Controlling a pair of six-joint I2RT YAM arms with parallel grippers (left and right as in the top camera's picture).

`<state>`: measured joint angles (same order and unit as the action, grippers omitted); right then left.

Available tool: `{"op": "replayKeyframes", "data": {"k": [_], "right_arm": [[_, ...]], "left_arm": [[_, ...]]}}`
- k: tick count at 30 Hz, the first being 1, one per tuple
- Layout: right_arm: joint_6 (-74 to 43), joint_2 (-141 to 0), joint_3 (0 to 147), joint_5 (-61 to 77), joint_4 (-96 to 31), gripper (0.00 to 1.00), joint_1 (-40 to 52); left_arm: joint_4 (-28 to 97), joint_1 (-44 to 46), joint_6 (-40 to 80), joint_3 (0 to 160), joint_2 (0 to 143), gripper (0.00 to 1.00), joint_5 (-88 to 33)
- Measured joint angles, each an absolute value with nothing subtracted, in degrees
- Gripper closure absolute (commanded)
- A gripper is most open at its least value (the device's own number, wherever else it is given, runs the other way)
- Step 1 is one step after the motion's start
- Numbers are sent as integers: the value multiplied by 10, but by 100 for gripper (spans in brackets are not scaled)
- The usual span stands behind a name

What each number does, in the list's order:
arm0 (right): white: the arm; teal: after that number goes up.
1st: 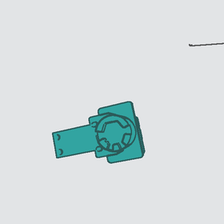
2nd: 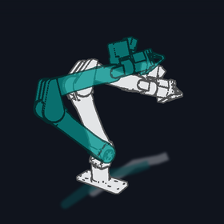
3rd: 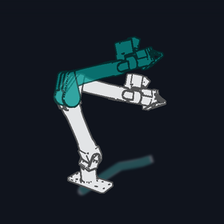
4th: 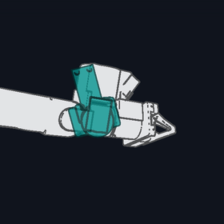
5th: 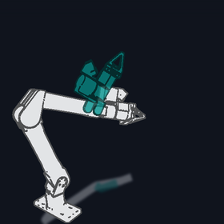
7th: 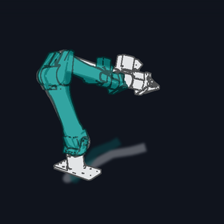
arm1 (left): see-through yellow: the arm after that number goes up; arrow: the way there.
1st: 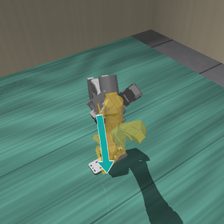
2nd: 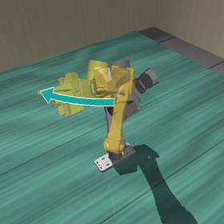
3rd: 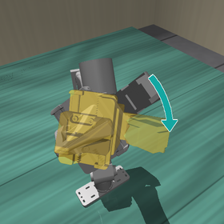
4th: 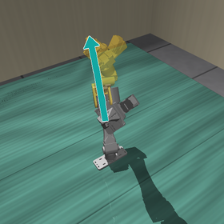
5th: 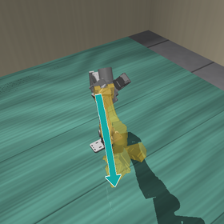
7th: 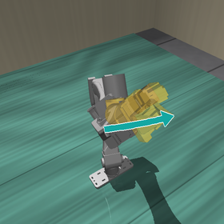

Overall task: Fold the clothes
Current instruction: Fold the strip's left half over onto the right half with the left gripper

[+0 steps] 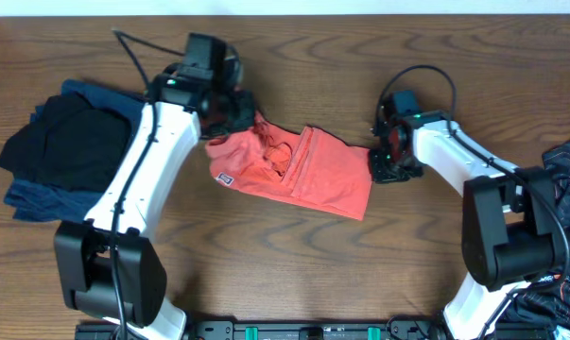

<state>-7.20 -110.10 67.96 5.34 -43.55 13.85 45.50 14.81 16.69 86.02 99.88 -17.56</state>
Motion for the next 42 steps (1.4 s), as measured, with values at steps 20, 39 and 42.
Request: {"op": "replayKeyframes", "data": {"k": [20,39,42], "right_arm": [[-100,-1103,681,56,-438,84,158],[-108,-1105,691,55,-491,67,157],[-111,-1107,722,44,-545,66,148]], "left_arm": [[387,359,207,865,1032,94,-146],[387,422,224,865,1036,49,-105],[405,412,215,865,1033,49,-102]]}}
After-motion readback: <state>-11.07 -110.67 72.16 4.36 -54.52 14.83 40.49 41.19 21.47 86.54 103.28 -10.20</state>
